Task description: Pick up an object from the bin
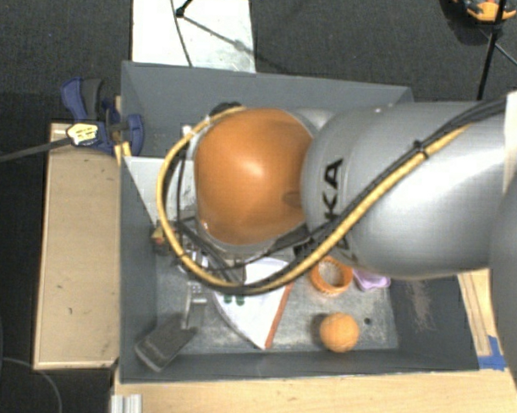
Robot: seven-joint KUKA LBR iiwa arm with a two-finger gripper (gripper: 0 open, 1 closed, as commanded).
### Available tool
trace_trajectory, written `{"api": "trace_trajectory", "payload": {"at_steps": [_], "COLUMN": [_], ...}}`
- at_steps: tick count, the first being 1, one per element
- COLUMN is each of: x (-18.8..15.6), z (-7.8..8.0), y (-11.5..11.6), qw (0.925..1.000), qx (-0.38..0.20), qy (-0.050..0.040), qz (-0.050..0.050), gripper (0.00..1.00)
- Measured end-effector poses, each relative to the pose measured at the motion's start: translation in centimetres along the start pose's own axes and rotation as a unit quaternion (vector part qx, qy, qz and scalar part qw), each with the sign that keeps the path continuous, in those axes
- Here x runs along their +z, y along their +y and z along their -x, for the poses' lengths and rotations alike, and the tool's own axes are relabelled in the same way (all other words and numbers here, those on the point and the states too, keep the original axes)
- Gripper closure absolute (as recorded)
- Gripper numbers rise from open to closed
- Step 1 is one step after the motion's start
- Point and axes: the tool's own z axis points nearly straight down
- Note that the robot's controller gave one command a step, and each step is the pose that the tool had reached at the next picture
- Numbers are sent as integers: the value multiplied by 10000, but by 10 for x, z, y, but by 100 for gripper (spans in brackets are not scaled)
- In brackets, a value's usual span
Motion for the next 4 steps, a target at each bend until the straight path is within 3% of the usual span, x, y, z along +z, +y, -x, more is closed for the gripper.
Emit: {"api": "trace_trajectory", "payload": {"at_steps": [1, 2, 3, 4], "x": [-5, 83, 169, 168], "z": [2, 51, 114, 89], "y": [-2, -16, -46, -44], "qw": [10000, 9998, 9997, 9887], "qx": [37, 196, -251, 1495], "qy": [-38, -63, -63, -32], "qz": [12, 22, 15, 12], "gripper": [0, 0, 0, 0]}}
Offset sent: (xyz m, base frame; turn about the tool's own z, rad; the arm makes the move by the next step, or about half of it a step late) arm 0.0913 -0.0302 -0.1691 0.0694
